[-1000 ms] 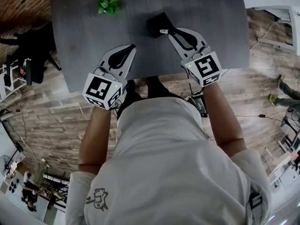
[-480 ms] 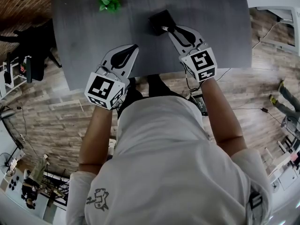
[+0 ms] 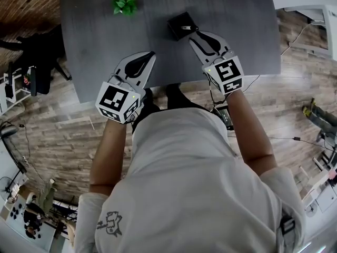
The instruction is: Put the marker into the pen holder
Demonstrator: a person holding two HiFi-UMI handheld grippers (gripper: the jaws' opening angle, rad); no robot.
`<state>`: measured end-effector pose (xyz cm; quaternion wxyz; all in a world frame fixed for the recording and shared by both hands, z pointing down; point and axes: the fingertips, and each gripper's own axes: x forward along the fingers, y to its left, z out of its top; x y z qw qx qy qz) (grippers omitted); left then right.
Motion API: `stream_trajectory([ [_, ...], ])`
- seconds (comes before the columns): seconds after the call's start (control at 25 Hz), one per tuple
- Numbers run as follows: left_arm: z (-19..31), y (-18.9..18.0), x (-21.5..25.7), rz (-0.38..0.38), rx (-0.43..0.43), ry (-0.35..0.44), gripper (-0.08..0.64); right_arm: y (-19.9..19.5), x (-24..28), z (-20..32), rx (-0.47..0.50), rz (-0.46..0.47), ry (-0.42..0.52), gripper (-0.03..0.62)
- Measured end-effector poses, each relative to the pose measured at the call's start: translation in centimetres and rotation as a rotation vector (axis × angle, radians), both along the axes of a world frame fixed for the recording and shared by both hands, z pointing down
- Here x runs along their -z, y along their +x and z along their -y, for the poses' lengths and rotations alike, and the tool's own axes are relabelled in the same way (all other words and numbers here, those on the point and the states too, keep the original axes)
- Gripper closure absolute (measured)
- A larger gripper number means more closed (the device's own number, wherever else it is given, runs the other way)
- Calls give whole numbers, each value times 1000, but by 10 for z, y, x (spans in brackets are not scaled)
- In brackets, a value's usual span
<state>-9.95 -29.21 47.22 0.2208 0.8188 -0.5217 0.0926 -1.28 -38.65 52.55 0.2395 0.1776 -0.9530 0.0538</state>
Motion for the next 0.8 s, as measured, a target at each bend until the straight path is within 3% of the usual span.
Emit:
stream_trajectory([
  [0.44,-30,-16,25,11,-36,53,549,-6,41,-39,-35,23,55,482],
  [0.8,-66,-34,57,25,-70,115,549,-23,85,-90,-56,67,98,555],
])
